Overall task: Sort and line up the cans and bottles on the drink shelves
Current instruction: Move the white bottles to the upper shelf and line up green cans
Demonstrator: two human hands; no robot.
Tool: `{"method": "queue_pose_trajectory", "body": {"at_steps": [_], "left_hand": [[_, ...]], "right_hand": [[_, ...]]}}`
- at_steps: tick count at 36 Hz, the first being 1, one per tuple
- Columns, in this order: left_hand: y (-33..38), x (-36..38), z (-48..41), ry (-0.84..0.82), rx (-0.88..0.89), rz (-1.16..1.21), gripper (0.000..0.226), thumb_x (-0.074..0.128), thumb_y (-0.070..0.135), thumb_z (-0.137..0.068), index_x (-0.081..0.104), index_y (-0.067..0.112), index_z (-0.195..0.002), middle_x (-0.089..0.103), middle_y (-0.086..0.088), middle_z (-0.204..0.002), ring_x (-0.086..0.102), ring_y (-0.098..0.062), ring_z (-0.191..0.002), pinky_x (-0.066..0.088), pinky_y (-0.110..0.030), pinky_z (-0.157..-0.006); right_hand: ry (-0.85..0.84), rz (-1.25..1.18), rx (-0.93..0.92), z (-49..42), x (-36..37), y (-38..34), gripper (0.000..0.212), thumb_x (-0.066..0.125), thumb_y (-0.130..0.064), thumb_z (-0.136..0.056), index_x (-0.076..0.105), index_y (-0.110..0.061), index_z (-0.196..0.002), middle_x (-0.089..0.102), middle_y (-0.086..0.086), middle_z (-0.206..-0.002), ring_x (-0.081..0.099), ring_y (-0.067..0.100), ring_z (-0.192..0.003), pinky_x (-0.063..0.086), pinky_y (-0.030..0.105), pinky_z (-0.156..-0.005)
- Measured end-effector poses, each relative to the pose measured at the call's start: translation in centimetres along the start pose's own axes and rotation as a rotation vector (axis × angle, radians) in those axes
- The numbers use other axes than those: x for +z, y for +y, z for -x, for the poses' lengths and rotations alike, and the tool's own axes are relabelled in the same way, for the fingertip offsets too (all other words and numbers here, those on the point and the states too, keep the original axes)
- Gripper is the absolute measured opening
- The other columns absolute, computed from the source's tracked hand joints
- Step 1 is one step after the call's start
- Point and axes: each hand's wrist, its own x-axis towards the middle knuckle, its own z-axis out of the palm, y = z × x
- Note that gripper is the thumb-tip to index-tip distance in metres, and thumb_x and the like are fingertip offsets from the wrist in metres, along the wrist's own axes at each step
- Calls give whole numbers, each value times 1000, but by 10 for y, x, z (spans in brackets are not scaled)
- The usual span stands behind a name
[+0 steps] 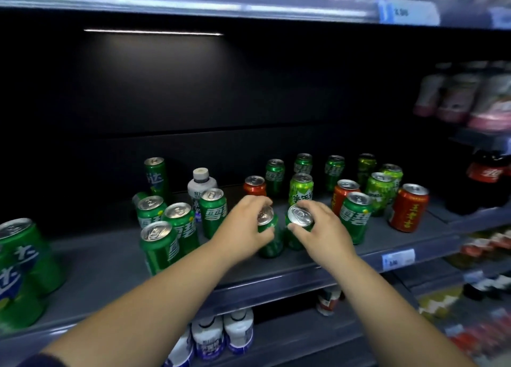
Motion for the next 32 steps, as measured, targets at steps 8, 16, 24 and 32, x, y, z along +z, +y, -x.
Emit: {"method": "queue_pose_trajectory", "body": {"at_steps": [8, 16, 24, 32], "left_hand": [[8, 14, -20, -136, 87, -155, 58, 66, 31, -89, 45, 21, -143, 50, -4, -146, 43, -24, -137, 36, -35, -113], [-4, 2, -13, -262, 49, -156, 69, 63, 38, -93, 31, 33, -154, 17, -1, -166, 20, -23, -151, 24, -41, -121], [-14, -50, 3, -7, 133, -200, 50, 68, 31, -87, 57, 20, -134, 54, 2, -135, 54, -17, -122, 44, -34, -105], [-52, -129, 25, 137, -15, -247, 36, 68, 31, -86, 63, 29, -122, 58, 7, -126, 57, -13, -112, 50, -35, -94]], "right_hand": [[-47, 58, -13, -7, -6, 9, 43, 59, -41, -97, 54, -31, -139, 52, -12, -140, 52, 14, -125, 47, 34, -97], [-154, 124, 65, -4, 6, 13, 70, 65, -47, -89, 28, -39, -148, 21, 1, -161, 31, 31, -143, 40, 47, -111], [-26, 219, -92, -9, 1, -32, 67, 61, -50, -93, 36, -31, -152, 20, 1, -165, 13, 23, -152, 18, 45, -123], [-59, 19, -269, -37, 32, -96, 56, 71, -37, -88, 53, -26, -140, 51, -4, -140, 49, 21, -129, 43, 39, -107]]}}
